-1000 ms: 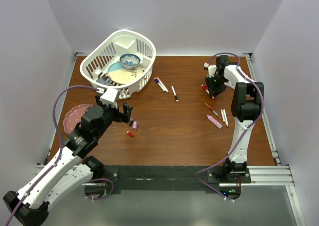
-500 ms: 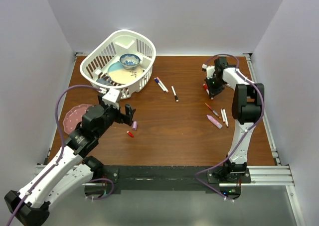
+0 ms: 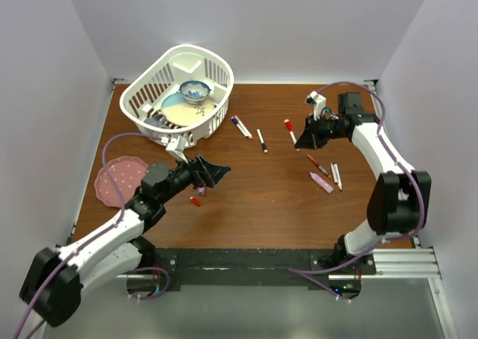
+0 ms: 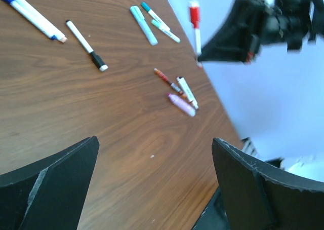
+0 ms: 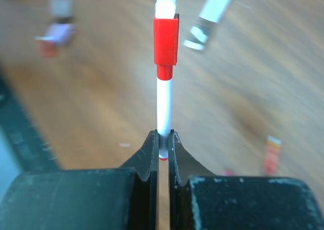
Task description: Open the pen caps
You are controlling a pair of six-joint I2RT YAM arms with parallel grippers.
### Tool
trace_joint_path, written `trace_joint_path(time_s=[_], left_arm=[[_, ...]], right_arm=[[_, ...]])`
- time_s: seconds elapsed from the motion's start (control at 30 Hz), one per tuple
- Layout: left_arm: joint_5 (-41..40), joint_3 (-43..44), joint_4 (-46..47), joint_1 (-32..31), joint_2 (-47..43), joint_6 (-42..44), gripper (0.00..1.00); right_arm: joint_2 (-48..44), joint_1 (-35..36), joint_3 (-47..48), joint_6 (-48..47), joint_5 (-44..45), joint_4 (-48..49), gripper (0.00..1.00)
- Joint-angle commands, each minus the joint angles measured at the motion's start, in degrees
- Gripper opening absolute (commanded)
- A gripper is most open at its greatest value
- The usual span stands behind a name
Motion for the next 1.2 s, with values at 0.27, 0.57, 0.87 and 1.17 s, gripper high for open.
trace_joint_path(time_s=[0.27, 0.57, 0.87, 1.17], left_arm=[[-15.3, 20.3, 15.0, -9.4, 25.7, -6.8, 1.00], [-24.0, 39.8, 0.9, -14.8, 40.9, -5.9, 0.93], [-29.5, 51.8, -11.1, -18.1, 48.4, -1.3, 0.73], [-32.3, 52.9, -10.9, -18.7, 49.2, 1.4, 0.50]], right_arm=[[-7.1, 0.1, -6.5, 2.2, -20.6, 4.9, 0.00], [-5.8, 1.7, -5.7, 0.8, -19.2, 3.3, 0.00], [-5.5, 2.7, -5.3, 0.0, -17.3, 2.5, 0.00], [-5.5, 3.4, -5.3, -0.4, -16.2, 2.4, 0.00]])
